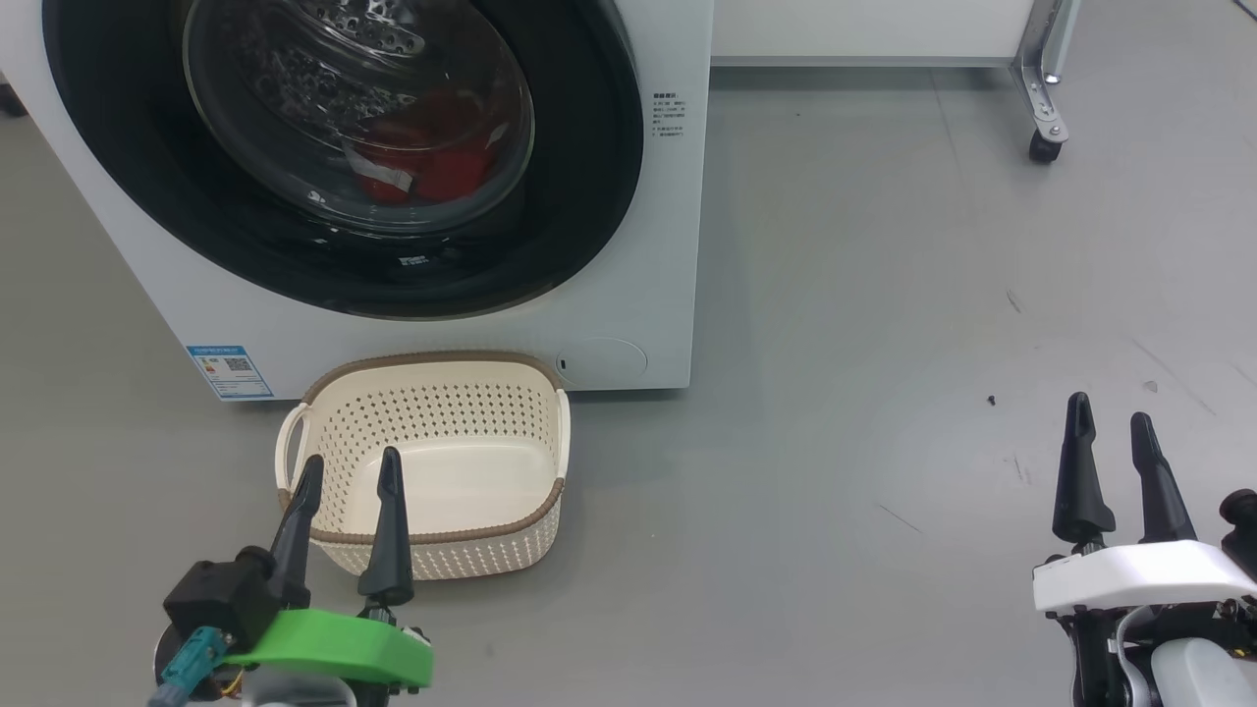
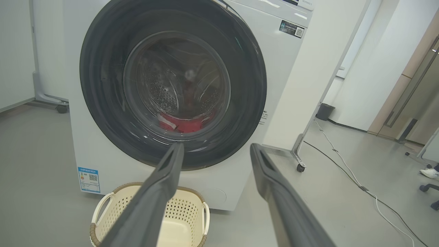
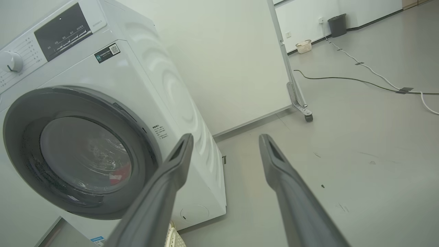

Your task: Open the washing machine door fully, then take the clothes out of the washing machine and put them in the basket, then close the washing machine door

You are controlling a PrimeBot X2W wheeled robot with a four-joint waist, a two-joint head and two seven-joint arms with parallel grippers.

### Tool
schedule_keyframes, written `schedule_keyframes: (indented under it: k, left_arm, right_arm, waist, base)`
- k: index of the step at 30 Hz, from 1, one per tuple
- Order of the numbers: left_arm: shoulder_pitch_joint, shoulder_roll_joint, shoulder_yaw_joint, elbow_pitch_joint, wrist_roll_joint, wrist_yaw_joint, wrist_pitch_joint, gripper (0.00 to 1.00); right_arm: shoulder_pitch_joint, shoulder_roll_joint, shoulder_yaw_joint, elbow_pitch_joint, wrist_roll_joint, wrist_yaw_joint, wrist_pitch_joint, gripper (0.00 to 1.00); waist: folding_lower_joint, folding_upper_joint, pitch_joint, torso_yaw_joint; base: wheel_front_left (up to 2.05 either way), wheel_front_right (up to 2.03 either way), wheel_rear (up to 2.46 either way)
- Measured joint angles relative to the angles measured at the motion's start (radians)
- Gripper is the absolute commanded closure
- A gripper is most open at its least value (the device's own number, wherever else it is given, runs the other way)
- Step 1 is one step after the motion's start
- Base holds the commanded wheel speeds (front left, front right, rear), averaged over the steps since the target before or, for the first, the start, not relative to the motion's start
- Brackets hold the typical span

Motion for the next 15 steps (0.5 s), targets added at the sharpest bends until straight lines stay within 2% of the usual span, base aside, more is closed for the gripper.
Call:
schedule_keyframes:
  k: [10,15]
  left_arm:
    - [0.001,0.003,-0.060,0.034,0.188,0.070,-0.031,0.00]
    - [0.002,0.004,-0.066,0.057,0.196,0.085,-0.032,0.00]
  right_arm:
    - [0.007,-0.017,0.044,0.030,-0.152,-0.018,-0.030,0.00]
    - [0.007,-0.018,0.054,0.047,-0.164,-0.025,-0.031,0.00]
  waist:
    - [0.0000,0.0000,0.001,-0.003]
    - [0.0000,0.0000,0.002,-0.005]
  base:
    - [0.00,0.00,0.00]
    - [0.00,0.00,0.00]
